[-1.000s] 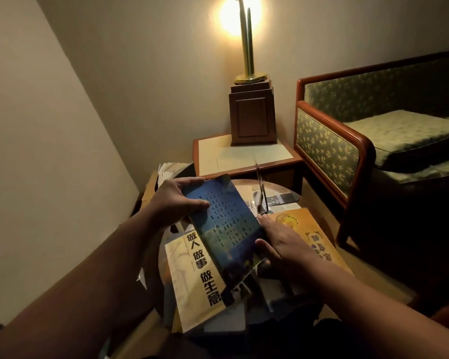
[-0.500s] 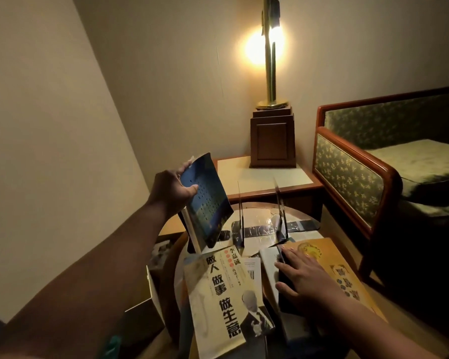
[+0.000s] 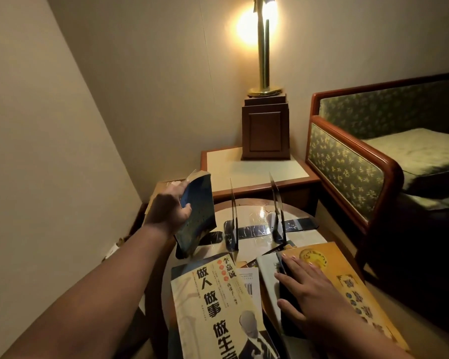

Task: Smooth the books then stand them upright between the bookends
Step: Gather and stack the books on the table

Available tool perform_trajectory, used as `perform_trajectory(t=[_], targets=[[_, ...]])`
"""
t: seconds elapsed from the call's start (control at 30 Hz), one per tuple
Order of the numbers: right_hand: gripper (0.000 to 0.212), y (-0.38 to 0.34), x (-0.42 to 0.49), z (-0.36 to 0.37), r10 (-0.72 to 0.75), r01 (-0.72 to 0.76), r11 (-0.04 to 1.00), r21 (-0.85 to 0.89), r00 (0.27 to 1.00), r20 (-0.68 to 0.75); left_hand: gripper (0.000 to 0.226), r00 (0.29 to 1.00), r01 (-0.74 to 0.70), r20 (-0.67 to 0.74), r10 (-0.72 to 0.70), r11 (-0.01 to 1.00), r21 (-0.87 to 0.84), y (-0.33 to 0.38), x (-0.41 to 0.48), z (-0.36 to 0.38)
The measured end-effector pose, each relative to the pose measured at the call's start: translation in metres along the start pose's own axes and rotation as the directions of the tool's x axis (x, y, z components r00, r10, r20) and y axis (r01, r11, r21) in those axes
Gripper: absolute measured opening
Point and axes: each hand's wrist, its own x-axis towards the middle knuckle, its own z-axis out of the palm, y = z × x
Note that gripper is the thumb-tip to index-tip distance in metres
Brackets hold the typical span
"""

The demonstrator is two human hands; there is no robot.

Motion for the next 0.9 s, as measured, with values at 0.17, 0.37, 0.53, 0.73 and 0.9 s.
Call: perform_trajectory(t=[0.17,0.37,0.53,0.73,0.9], targets=[[0.109,-0.003,-0.001,-0.007,0.011,-0.010,1.000,-0.006,0.999,0.045,0.059,1.000,-0.001,-0.001,0.002,0.978,0.208,-0.006,-0.001,0.019],[0.083,-0.007,0.007,-0.015,0.022,-0.024,1.000,0.018,0.995,0.102,0.060,0.998,-0.055,-0.014,0.065,0.931,0.360,-0.016,-0.003,0.039],[0.052,-0.050,0.043,-0.045,-0.099,0.114,0.978,0.173,0.991,-0.094,0.059,0.993,-0.053,-0.080,0.091,0.918,0.393,-0.028,-0.009,0.045],[0.033,-0.112,0.162,-0.043,-0.030,-0.037,0.622,0.782,0.997,0.072,0.058,0.998,0.002,-0.062,0.012,0.975,0.221,-0.039,-0.007,0.045],[0.044,-0.130,0.238,-0.001,0.098,-0.384,0.409,0.828,0.920,0.379,0.055,0.997,0.074,-0.004,-0.074,0.997,-0.016,-0.044,-0.006,0.046]])
